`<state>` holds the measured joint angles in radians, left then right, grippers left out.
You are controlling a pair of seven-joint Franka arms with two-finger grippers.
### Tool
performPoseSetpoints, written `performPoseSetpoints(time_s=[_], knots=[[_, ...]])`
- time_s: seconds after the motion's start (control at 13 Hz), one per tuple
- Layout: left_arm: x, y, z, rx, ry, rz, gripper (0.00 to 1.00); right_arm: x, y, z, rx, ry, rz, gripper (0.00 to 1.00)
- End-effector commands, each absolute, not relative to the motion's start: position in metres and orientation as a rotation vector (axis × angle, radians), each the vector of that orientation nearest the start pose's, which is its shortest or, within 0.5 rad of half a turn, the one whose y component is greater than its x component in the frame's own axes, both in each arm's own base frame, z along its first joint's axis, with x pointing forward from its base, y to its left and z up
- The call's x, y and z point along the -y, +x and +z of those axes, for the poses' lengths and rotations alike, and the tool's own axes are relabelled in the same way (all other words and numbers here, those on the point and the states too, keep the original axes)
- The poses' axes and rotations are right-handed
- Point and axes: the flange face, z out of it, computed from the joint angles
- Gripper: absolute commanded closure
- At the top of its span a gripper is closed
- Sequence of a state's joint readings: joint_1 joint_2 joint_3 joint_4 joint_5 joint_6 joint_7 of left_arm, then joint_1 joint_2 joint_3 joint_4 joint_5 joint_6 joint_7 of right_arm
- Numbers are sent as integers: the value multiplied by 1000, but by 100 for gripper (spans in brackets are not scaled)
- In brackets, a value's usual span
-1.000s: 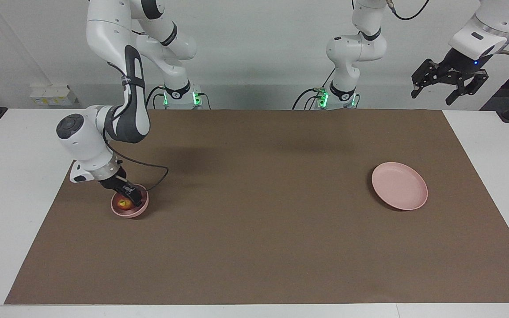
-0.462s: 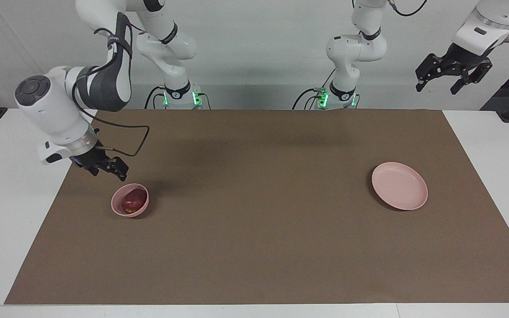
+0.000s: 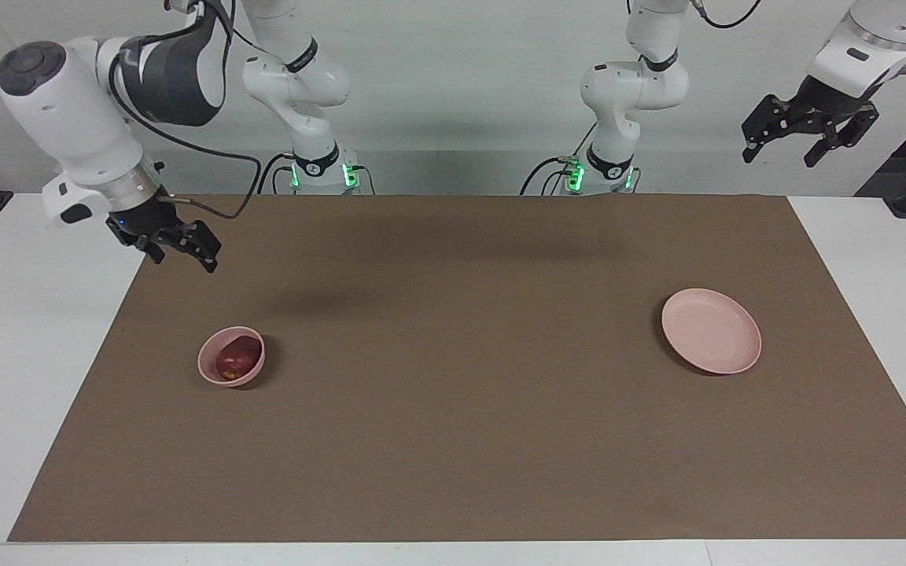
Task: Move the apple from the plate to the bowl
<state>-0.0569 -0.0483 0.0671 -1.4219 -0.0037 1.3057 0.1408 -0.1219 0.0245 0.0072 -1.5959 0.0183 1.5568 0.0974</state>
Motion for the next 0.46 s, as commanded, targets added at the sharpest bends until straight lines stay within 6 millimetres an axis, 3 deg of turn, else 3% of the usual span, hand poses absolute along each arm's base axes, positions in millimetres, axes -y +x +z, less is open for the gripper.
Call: performPoseSetpoints(time_s=[0.0,0.38], knots=[[-6,501,696,-190,-3130,100,0,60,556,599,-292,-3110,110,0],[-13,502,697,-191,-3131,90,0,60,560,600,-280,-3109,90,0]])
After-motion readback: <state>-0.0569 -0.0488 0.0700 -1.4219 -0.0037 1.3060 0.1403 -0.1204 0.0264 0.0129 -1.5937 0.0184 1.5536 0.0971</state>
